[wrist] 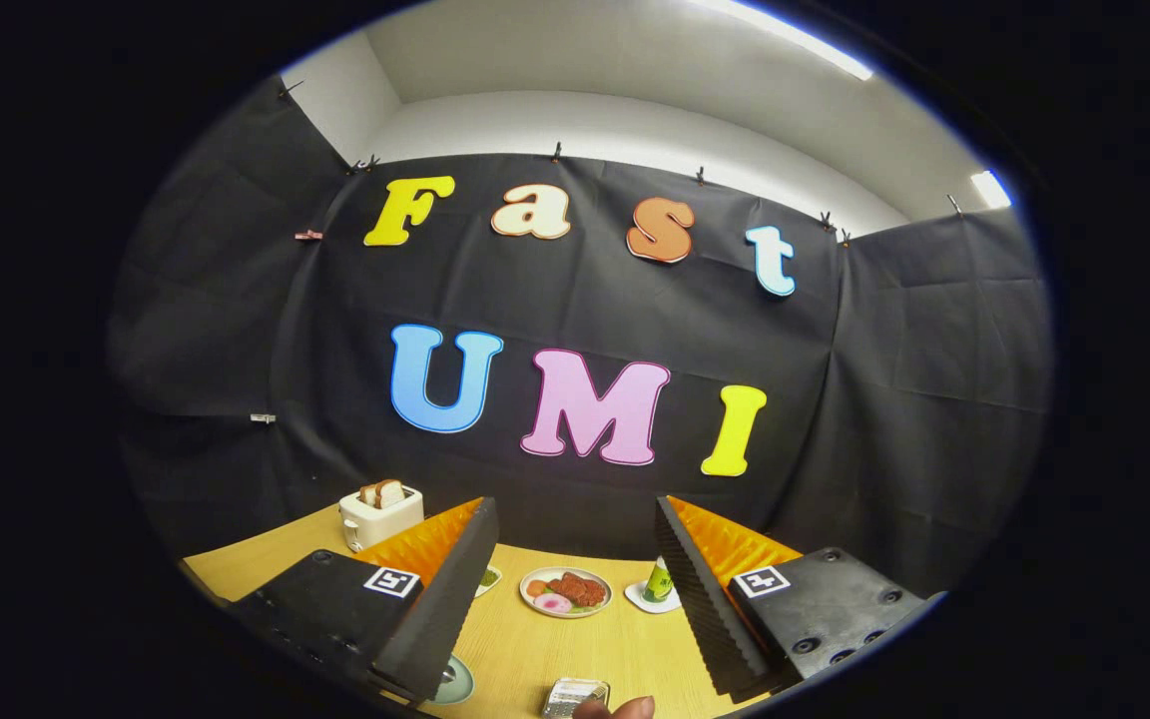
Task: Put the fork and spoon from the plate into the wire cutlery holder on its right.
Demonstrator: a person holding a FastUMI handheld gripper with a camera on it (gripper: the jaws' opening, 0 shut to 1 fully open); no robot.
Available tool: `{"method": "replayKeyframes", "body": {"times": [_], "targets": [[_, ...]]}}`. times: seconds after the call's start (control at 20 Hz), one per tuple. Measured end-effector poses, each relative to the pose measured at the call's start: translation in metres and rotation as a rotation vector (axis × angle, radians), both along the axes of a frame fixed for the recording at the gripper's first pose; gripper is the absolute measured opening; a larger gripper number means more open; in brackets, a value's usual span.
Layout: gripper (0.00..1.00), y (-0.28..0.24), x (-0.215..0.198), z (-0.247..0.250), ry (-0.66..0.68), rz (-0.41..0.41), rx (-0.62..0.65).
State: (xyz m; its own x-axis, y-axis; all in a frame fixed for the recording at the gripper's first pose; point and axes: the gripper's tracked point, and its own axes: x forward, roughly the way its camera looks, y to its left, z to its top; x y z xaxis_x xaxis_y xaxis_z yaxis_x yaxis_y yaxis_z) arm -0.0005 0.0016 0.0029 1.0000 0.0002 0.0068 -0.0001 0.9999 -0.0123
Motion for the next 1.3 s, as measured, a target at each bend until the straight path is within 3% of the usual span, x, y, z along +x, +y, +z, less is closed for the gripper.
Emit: {"method": "replayKeyframes", "body": {"times": [0.35, 0.55, 0.95, 1.3], "targets": [[0.98, 0.002, 0.000, 0.001, -0.004, 0.006, -0.006], [0.98, 0.022, 0.000, -0.013, 0.054, 0.081, -0.007], [0.98, 0.089, -0.017, -0.099, 0.360, 0.249, 0.015], [0.96, 0.131, -0.043, -0.204, 0.691, 0.275, 0.066]]}}
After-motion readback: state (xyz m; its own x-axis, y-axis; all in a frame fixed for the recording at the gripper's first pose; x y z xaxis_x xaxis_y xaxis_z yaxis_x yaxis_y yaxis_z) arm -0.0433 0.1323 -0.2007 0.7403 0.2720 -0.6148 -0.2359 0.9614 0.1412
